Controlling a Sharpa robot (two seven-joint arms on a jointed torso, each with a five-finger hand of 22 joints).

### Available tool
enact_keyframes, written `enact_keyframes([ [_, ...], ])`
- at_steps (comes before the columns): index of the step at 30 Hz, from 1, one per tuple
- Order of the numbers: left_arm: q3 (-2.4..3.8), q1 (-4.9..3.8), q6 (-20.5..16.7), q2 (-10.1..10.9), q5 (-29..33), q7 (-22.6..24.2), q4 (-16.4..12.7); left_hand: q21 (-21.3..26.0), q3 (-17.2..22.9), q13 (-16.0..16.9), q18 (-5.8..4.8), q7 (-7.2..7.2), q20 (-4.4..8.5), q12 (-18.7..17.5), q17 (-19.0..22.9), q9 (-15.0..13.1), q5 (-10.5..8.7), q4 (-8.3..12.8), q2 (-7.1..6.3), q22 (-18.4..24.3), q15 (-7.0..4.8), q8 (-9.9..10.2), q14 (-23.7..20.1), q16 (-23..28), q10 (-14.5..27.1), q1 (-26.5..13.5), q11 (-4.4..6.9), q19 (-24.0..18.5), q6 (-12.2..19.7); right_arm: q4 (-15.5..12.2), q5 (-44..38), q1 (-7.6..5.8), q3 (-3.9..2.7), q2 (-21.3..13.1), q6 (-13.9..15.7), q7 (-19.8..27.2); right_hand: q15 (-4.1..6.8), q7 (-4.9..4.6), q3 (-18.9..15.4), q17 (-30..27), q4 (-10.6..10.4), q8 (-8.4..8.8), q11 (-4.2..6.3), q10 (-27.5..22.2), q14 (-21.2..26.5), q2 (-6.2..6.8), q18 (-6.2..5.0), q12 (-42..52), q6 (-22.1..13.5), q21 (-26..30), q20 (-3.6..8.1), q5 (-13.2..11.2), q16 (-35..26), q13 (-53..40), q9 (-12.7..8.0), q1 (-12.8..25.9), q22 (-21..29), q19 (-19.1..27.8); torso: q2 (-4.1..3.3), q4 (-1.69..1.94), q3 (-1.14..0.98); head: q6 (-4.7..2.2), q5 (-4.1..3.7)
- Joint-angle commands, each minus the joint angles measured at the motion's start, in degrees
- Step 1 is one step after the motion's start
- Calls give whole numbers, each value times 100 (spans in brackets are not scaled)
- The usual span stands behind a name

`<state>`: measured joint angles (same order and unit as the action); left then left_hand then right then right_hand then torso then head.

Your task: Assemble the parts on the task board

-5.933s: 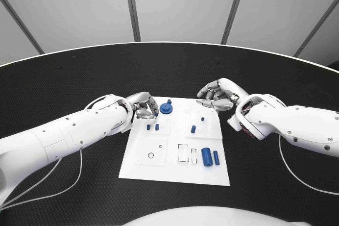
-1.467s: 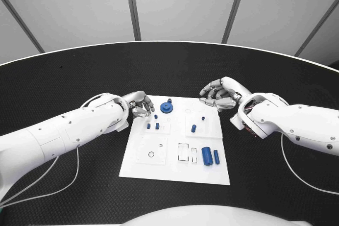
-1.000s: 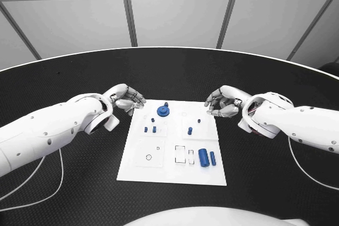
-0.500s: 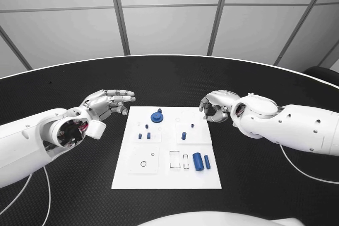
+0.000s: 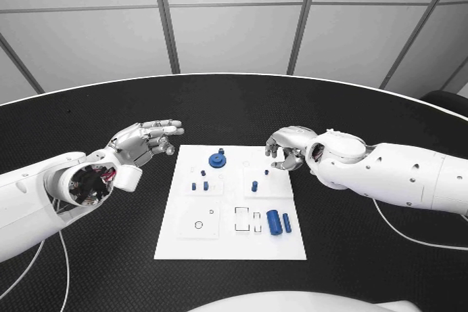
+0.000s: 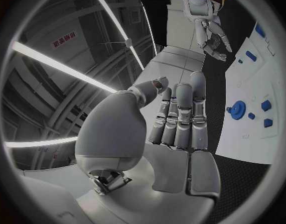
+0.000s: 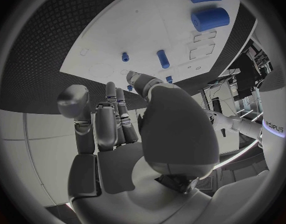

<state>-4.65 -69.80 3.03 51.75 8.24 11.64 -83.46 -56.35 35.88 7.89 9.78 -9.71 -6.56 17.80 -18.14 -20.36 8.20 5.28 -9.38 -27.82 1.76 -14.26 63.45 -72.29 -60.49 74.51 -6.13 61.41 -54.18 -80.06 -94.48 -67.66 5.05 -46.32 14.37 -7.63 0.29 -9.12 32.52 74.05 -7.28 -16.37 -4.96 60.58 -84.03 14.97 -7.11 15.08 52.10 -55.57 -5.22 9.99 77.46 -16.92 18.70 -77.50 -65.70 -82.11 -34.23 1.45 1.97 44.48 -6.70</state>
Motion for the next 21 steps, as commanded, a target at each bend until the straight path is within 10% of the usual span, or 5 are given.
enact_keyframes([
  [1, 0, 0, 0, 7, 4, 3, -24, 44, -35, -6, 86, -38, 2, 30, 7, 2, 33, -6, 12, 10, -12, -21, -54, 34, 49, -15, -12, -55, 20, 69, -1, 14, 3, 75, -32, 17, -30, -10, 44, 20, -3, 18, -11, 47, -301, 18, 83, -24, 52, -40, 4, 37, 29, 17, -1, 0, -16, -49, -29, 5, 17, 3, -5],
  [21, 1, -2, -6, 24, 8, -4, -135, 81, -65, -14, 85, -62, -3, 26, 20, 11, 38, 3, 17, 34, -2, -8, -93, 60, 80, 17, -29, -65, 57, 369, -3, 114, 43, 313, -303, 44, -31, -12, 70, 61, 12, 19, -11, 76, -308, 13, 91, -33, 76, -111, 6, 63, 69, 57, -1, 4, -73, -61, -43, 23, 22, 61, -7],
])
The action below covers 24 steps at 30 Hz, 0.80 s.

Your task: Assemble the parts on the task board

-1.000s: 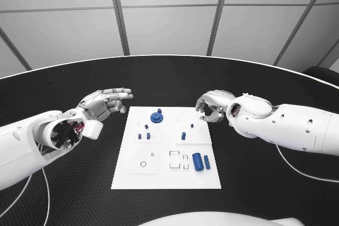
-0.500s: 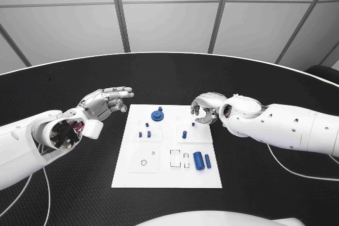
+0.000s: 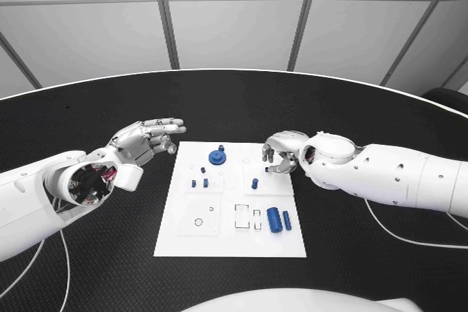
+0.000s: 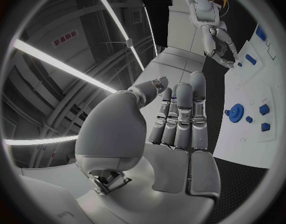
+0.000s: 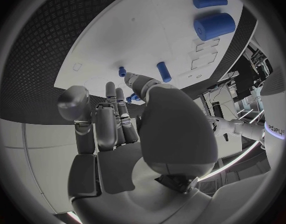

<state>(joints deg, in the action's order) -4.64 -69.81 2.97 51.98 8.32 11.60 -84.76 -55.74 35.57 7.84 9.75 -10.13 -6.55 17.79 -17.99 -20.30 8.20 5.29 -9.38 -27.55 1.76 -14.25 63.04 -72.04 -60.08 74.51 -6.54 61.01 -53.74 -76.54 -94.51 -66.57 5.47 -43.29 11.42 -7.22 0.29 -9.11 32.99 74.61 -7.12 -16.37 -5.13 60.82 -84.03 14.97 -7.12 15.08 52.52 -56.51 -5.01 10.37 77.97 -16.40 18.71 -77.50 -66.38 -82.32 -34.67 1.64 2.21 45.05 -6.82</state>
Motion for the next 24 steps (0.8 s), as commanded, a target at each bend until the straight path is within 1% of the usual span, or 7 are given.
enact_keyframes([
  [1, 0, 0, 0, 2, 0, 0, -8, 19, -34, -9, 88, -20, -4, 26, 5, 5, 38, 2, 17, 7, -2, -8, -52, 36, 38, 17, 12, -25, 14, 27, 0, 9, 1, 18, -4, 7, -31, -14, 23, 5, -3, 19, 6, 51, -308, 13, 91, -34, 34, -17, -16, 24, 19, 5, -1, 4, -5, -40, 0, 4, -3, 4, 5],
  [6, 0, 0, 1, 1, 0, -2, -23, 26, -40, -11, 88, -24, -5, 25, 7, 7, 39, 3, 18, 11, 1, -5, -58, 40, 45, 23, 9, -27, 22, 67, 0, 24, 2, 63, 32, 27, -26, -4, 64, 16, 14, 9, 17, 108, -309, -24, 94, -35, 81, -55, -14, 42, 39, 50, 5, 5, -41, -43, -5, 9, -8, 7, 14],
  [10, 0, -1, 6, -1, 0, -8, -35, 26, -40, -11, 88, -24, -5, 25, 7, 7, 39, 3, 18, 11, 1, -5, -58, 40, 45, 23, 9, -27, 22, 94, 0, 30, 2, 87, 29, 37, -16, 13, 92, 26, 41, -9, 32, 164, -309, -45, 98, -33, 134, -99, -9, 53, 54, 83, 15, -2, -81, -45, -1, 11, -4, 25, 12],
  [15, 0, -1, 7, 2, 0, -15, -47, 32, -43, -12, 88, -27, -7, 25, 10, 9, 40, 6, 21, 15, 3, -2, -65, 45, 51, 31, 6, -28, 28, 118, 0, 34, 2, 113, -21, 52, 4, 38, 138, 51, 87, -36, 57, 252, -311, -83, 104, -38, 214, -160, 1, 59, 83, 137, 30, -13, -136, -48, -1, -1, -9, 40, 27],
  [20, 1, -1, 8, 1, -1, -17, -55, 32, -43, -12, 88, -27, -7, 25, 10, 9, 40, 6, 21, 15, 3, -2, -65, 45, 51, 31, 6, -28, 28, 120, 0, 53, 3, 128, -83, 64, 30, 68, 184, 65, 154, -65, 89, 369, -310, -133, 112, -47, 302, -229, 19, 57, 106, 196, 51, -23, -201, -52, -1, -1, -9, 54, 37],
  [24, 1, -2, 8, 3, -1, -17, -60, 37, -46, -14, 88, -30, -8, 25, 12, 10, 41, 10, 22, 19, 4, 0, -70, 50, 56, 41, 4, -29, 33, 124, 0, 65, 3, 137, -114, 69, 35, 74, 189, 69, 169, -71, 96, 392, -311, -140, 113, -49, 318, -240, 23, 57, 110, 205, 55, -25, -211, -52, -3, 2, -11, 61, 41],
])
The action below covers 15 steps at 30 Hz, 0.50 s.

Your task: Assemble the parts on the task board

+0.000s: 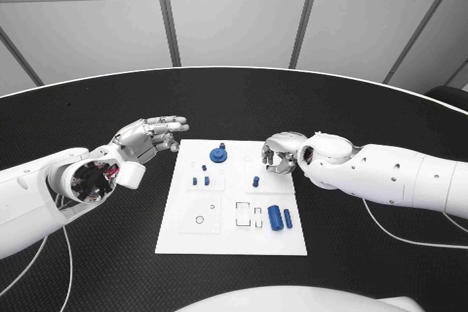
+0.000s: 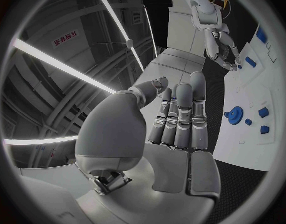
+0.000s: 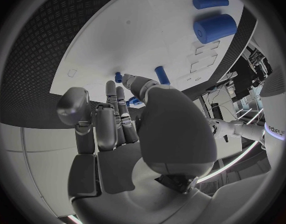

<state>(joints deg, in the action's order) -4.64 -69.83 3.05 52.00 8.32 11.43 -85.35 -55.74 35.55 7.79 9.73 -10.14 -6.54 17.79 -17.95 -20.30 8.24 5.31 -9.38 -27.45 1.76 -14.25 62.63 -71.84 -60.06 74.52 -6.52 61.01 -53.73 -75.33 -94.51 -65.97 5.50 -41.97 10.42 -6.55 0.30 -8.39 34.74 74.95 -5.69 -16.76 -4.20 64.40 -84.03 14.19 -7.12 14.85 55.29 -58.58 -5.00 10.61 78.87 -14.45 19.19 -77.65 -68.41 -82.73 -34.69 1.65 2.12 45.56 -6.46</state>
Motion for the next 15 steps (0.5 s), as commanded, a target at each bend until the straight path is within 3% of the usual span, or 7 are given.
enact_keyframes([
  [1, 0, 0, 0, 1, 0, 1, -3, 37, -44, -8, 90, -28, -8, 25, 7, 11, 38, 8, 22, 9, 5, 0, -29, 29, 55, 41, 2, -29, 32, 6, 0, 8, 0, 10, -26, 2, 36, 3, 15, 32, 32, -34, 5, 43, -310, -63, 114, -26, 47, -37, 23, 32, 18, 13, 9, -9, -12, -11, 1, 1, -2, 17, 7],
  [7, 0, -1, 5, -2, 0, 0, -5, 37, -44, -8, 90, -28, -8, 25, 7, 11, 38, 8, 22, 9, 5, 0, -29, 29, 55, 41, 2, -29, 32, 38, 0, 14, 1, 29, -53, -1, 49, 17, 24, 38, 61, -49, 20, 98, -310, -78, 116, -27, 87, -58, 31, 30, 27, 30, 19, -9, -33, -11, 2, 2, 2, 21, 6],
  [10, 0, -1, 5, -2, 0, -1, -4, 42, -45, -9, 91, -30, -8, 26, 10, 12, 40, 14, 25, 12, 5, 1, -35, 34, 58, 53, 1, -30, 36, 50, 1, 18, 1, 36, -66, -6, 65, 33, 35, 46, 102, -66, 39, 171, -312, -107, 192, -28, 135, -472, 43, 36, 39, 49, 33, -7, -326, -109, 5, -3, -2, 29, 13],
  [15, 0, -1, 4, -4, 0, 0, -6, 43, -45, -10, 91, -31, -9, 27, 11, 12, 41, 18, 28, 13, 5, 1, -37, 35, 59, 61, 0, -30, 37, 66, 1, 26, 4, 50, -111, -11, 78, 46, 52, 51, 150, -81, 55, 227, -314, -138, 202, -33, 177, -543, 55, 66, 49, 62, 46, -19, -383, -125, -1, 4, -2, 38, 13],
])
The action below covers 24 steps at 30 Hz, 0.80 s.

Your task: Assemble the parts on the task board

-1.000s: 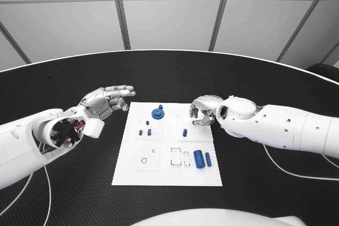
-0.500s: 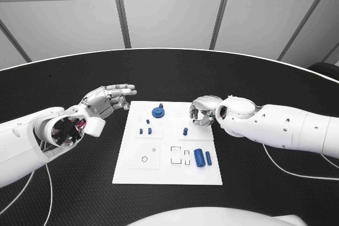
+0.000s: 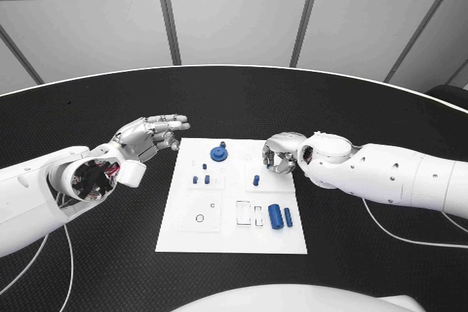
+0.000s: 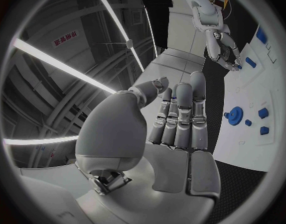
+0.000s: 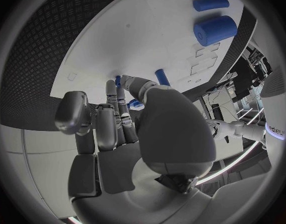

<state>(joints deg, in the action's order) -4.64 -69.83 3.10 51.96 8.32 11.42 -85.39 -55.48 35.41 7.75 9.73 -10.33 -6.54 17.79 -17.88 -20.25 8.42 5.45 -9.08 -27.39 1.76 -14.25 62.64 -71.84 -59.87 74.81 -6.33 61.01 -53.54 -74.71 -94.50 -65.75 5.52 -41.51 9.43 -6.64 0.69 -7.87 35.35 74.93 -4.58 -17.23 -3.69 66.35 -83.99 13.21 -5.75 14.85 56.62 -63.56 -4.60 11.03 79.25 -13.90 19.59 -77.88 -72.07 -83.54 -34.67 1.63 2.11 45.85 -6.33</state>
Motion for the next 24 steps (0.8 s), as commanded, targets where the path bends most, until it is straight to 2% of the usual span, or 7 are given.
enact_keyframes([
  [1, 0, 0, -1, 0, 0, 1, -2, 17, -31, -6, 91, -12, -9, 27, 4, 7, 22, 4, -1, 7, 5, 1, -38, 35, 41, 32, -19, -30, 18, 5, 0, 6, 2, 6, -16, -3, 39, -5, -9, 52, 39, -34, 5, 32, -318, -40, 65, -33, 44, -45, 16, 24, 11, 7, 6, 3, -17, -43, -2, 6, -1, 10, 0],
  [5, 0, 0, -4, 0, 0, 1, -1, 17, -31, -6, 91, -12, -9, 27, 4, 7, 22, 4, -1, 7, 5, 1, -38, 35, 41, 32, -19, -30, 18, 19, 0, 11, 4, 17, -35, -5, 42, -2, -6, 50, 51, -36, 8, 43, -318, -45, 65, -35, 52, -47, 18, 30, 11, 10, 8, 1, -20, -42, -2, 6, -7, 21, -2],
  [16, 0, 0, -2, -7, 0, 2, -1, 20, -31, -6, 92, -15, -9, 29, 6, 8, 24, 10, 3, 9, 5, 1, -42, 39, 43, 46, -20, -30, 20, 54, 0, 38, 22, 52, -51, -5, 48, 6, 1, 61, 84, -45, 17, 76, -320, -63, 73, -42, 79, -99, 25, 37, 23, 18, 17, -3, -63, -49, 2, -8, -5, 42, 6],
  [20, 0, -1, -2, -10, 0, 0, -1, 20, -31, -6, 92, -15, -9, 29, 6, 8, 24, 10, 3, 9, 5, 1, -42, 39, 43, 46, -20, -30, 20, 72, 0, 87, 27, 70, -22, -23, 61, 20, 19, 63, 143, -59, 30, 122, -322, -113, 79, -52, 120, -148, 36, 37, 31, 28, 31, -26, -106, -52, 1, 0, -3, 52, 2],
  [24, 0, -1, -4, -7, 0, -1, -1, 20, -31, -6, 92, -15, -9, 29, 6, 8, 24, 10, 3, 9, 5, 1, -42, 39, 43, 46, -20, -30, 20, 78, 0, 150, 29, 78, 39, -38, 74, 30, 52, 66, 225, -74, 44, 168, -323, -185, 81, -62, 164, -174, 47, 5, 39, 37, 49, -68, -137, -47, 0, -1, -11, 65, 13],
])
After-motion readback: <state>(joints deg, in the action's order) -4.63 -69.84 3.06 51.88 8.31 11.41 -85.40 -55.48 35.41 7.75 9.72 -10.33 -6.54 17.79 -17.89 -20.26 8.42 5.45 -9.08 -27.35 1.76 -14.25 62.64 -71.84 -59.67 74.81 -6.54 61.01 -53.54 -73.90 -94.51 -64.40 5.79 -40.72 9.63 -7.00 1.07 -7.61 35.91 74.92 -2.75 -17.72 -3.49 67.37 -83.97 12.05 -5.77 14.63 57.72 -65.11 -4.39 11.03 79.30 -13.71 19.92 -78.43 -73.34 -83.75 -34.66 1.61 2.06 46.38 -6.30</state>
